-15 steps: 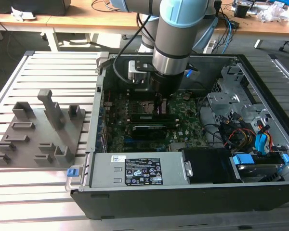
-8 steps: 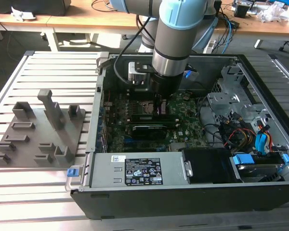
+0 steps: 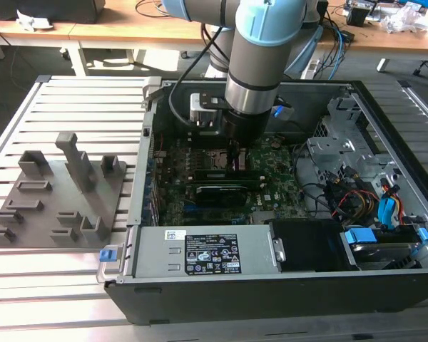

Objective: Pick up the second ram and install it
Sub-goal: 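Insert the second ram into the second slot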

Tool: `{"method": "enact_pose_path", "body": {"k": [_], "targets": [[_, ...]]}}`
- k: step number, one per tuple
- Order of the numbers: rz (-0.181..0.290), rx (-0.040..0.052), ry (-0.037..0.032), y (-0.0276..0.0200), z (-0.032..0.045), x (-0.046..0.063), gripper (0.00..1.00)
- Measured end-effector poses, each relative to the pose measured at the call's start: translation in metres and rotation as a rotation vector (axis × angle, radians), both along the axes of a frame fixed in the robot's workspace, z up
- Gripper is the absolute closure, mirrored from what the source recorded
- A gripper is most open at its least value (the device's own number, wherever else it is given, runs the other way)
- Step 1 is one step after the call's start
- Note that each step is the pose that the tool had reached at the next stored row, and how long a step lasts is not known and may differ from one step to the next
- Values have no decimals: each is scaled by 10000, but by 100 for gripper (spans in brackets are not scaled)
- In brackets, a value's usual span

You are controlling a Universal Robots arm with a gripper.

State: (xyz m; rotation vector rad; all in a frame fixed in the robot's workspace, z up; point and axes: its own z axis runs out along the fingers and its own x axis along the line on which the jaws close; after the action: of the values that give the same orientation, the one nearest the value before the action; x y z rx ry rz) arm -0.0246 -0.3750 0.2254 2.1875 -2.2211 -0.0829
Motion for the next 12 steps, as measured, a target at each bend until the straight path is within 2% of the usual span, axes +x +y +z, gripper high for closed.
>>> {"method": "enact_pose_path", "body": {"k": [7, 12], "targets": [[0, 1, 2, -1, -70, 0, 86], [0, 10, 0, 1, -73, 0, 85]]}}
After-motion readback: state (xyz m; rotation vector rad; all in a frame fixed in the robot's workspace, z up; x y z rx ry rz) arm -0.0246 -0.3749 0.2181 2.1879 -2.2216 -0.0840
